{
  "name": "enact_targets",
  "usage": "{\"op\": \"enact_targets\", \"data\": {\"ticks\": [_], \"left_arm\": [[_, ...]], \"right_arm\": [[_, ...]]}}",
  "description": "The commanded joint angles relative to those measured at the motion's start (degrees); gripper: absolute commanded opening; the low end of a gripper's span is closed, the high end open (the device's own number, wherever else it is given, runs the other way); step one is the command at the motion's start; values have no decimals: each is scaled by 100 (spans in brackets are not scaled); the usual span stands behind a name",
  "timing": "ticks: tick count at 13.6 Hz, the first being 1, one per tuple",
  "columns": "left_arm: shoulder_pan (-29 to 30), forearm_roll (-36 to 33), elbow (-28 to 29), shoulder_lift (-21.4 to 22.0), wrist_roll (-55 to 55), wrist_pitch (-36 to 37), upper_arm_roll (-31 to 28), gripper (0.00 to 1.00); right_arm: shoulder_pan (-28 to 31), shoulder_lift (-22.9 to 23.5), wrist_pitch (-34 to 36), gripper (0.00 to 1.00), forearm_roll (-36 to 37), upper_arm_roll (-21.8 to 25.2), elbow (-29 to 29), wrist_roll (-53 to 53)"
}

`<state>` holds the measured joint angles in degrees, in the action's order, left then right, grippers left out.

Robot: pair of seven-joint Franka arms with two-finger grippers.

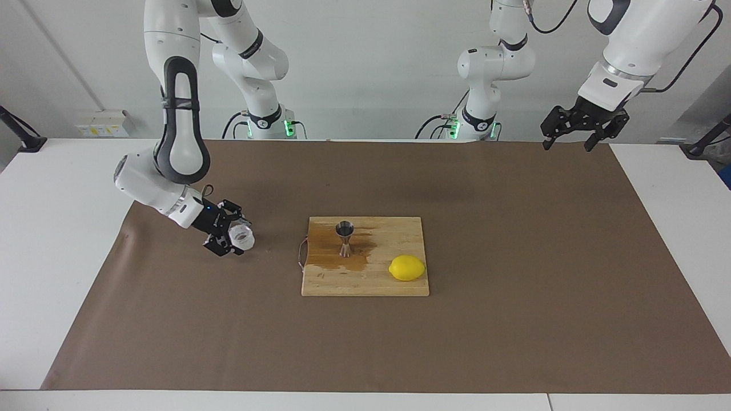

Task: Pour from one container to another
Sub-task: 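Lower the white cup beside the board and open the right gripper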

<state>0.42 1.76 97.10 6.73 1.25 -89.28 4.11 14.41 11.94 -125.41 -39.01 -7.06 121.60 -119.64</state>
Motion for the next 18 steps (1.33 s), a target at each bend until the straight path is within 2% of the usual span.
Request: {"op": "enact_targets", "data": {"ticks": [1, 5, 8, 10, 13, 16, 18], "left_arm": [[11, -27, 151, 153, -55, 16, -7, 100], [11, -27, 151, 153, -55, 16, -7, 100], [11, -27, 151, 153, -55, 25, -7, 100], [11, -27, 151, 153, -55, 16, -7, 100], [11, -27, 151, 153, -55, 25, -7, 100], [11, -27, 151, 153, -55, 16, -7, 100], [11, -27, 151, 153, -55, 16, -7, 100]], "right_arm": [[-70, -754, 410, 100, 692, -50, 127, 1526], [-184, -975, 562, 100, 1570, -50, 127, 3739], [-413, -992, 562, 100, 2729, -50, 118, 5551], [-422, -1132, 702, 100, 3056, -50, 118, 6571], [-579, -1256, 1070, 100, 3934, -68, 48, 8756], [-790, -1273, 1650, 100, 4209, -85, -250, 10587], [-931, -1282, 2028, 100, 4192, -77, -644, 11362]]}}
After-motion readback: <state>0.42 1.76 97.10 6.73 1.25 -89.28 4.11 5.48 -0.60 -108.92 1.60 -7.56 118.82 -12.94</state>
